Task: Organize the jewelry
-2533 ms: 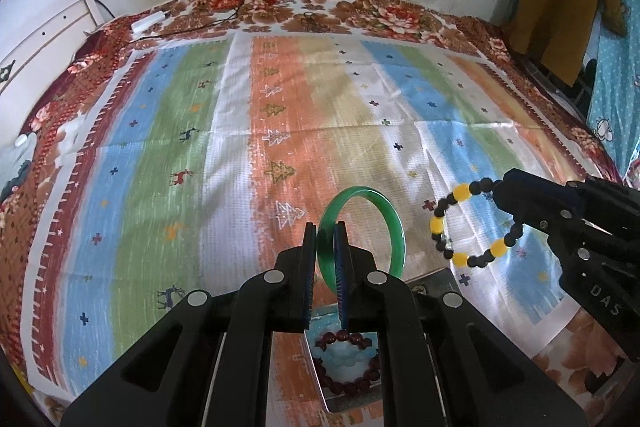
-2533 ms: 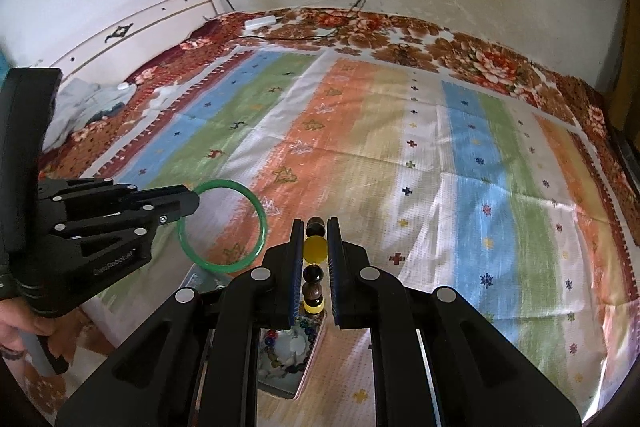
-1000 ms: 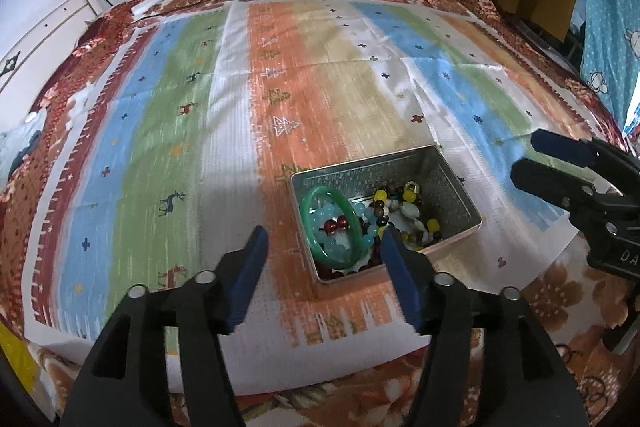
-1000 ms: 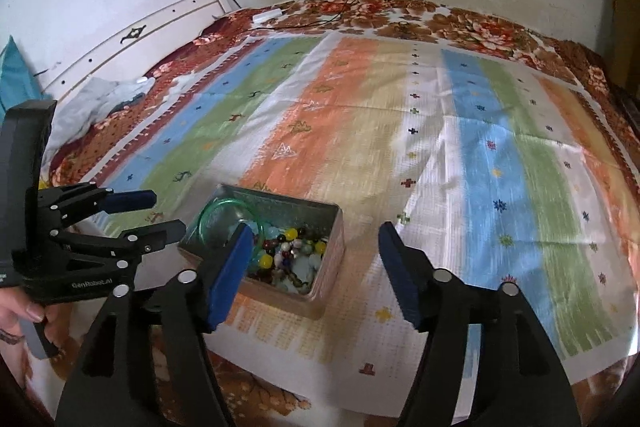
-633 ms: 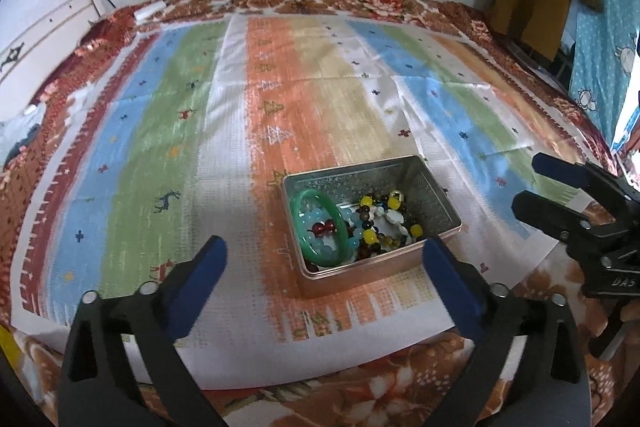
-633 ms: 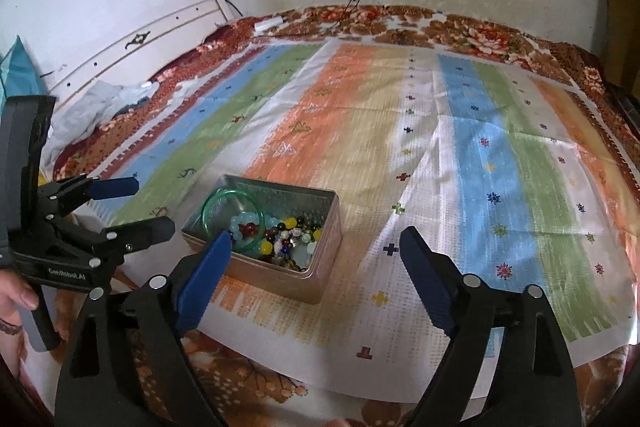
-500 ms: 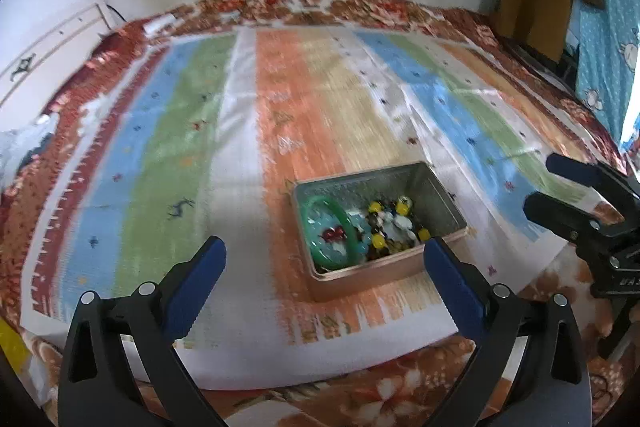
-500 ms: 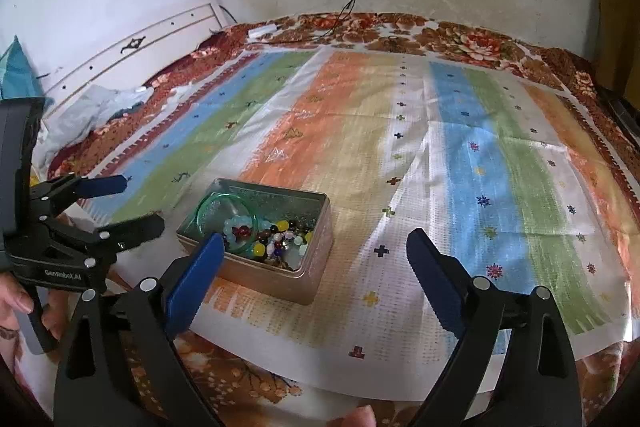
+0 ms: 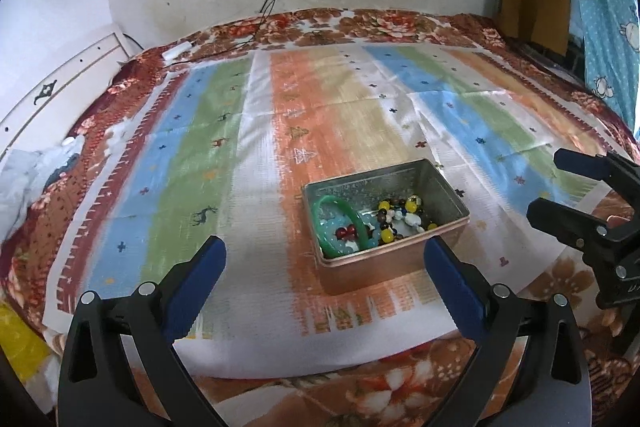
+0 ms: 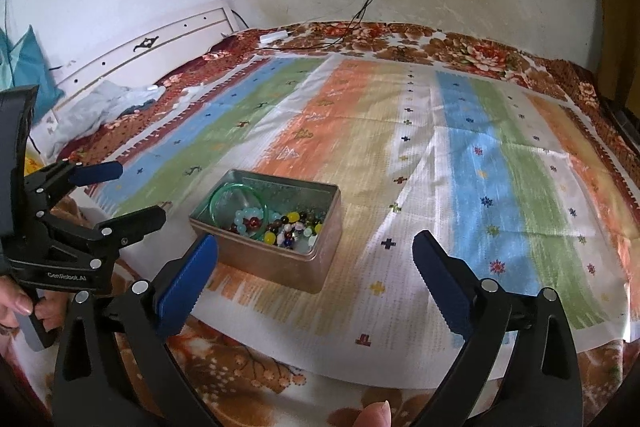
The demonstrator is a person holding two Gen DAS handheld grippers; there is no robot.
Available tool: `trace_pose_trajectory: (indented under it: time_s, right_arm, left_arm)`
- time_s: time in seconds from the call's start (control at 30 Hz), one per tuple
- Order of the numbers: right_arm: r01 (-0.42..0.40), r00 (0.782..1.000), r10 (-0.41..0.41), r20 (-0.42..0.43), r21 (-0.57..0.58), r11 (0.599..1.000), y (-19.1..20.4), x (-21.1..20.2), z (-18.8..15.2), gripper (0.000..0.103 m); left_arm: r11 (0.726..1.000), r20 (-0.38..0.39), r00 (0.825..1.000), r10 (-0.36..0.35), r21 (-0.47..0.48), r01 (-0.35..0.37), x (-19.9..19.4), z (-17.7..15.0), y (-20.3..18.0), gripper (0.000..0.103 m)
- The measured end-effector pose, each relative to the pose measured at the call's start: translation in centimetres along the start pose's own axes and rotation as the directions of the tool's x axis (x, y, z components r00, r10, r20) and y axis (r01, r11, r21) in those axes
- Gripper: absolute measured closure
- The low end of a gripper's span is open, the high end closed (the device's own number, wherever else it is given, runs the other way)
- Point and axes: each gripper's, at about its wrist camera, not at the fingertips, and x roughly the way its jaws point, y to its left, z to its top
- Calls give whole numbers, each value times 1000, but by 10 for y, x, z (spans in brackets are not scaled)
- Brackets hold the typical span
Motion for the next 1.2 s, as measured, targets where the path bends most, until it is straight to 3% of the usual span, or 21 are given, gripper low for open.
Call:
trace_pose_trajectory:
  time_s: [0.17,0.57,1.03,1.2]
  right_arm:
    - [-2,1000,2,-4,-13,1000,1,-4,-10,4]
    - [-20,1000,20,16,-3,1000,4,-13,-18,4]
    - [-32,999,32,19,18,999,-2,-12,-19,4]
    - [-24,1000,25,16,-25,999,7,-11,-22,4]
  left_arm:
    - [1000,7,1000,-5,-5,5,-4,-5,0,6]
    - [999,108,994,-35,-4,36,-21,-9,-6,6]
    - [999,122,992,-29,-26,32,-21,-13,-5,6]
    - [999,126,992,-34,-22,37,-21,-13,-5,6]
